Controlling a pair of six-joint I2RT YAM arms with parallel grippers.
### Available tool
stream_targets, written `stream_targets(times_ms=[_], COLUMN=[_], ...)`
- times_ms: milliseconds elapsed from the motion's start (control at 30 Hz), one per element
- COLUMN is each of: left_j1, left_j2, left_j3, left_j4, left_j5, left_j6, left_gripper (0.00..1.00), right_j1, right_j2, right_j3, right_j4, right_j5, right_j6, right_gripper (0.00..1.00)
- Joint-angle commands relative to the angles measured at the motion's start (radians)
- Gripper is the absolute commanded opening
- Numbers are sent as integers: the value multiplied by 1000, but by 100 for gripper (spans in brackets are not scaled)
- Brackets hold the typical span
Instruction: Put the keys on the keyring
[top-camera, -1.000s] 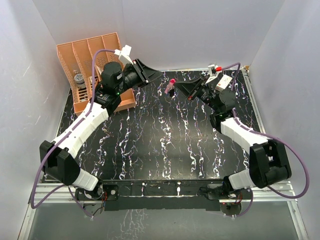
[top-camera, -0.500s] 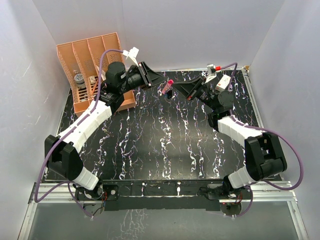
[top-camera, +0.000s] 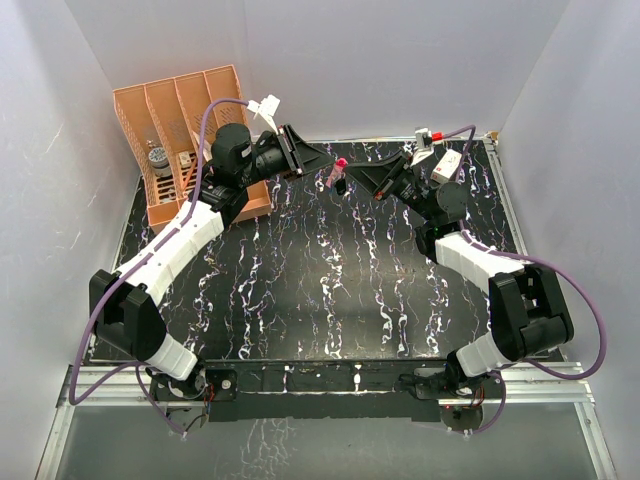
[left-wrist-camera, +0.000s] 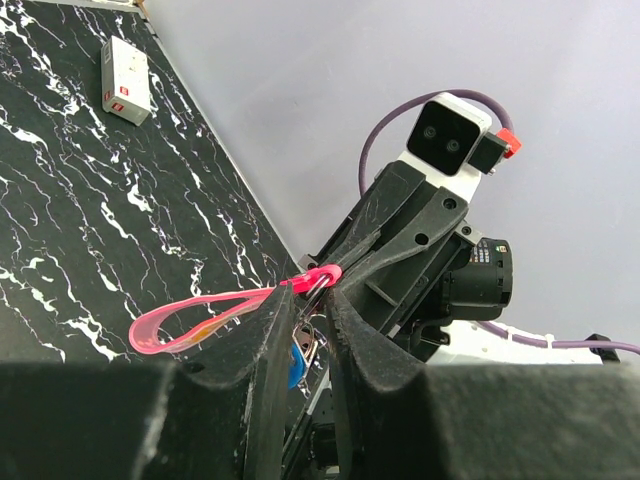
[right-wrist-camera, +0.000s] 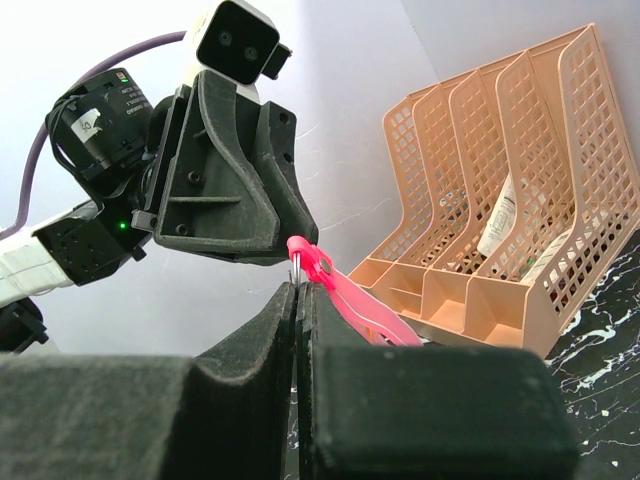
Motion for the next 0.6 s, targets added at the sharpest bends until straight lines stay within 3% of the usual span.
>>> stream_targets(times_ms=[0,567], left_j1=[7,7], left_j2=[-8,22], left_j3=[32,40], left_j4=[10,33], left_j5=[34,64], left_j6=[9,0], left_gripper=[19,19], right_j1=[-5,-5], right_j2=[-4,8], right_j3=[27,38], right_j4=[41,50], right_j5=[20,9], right_j6=[-3,9], right_gripper=[0,0])
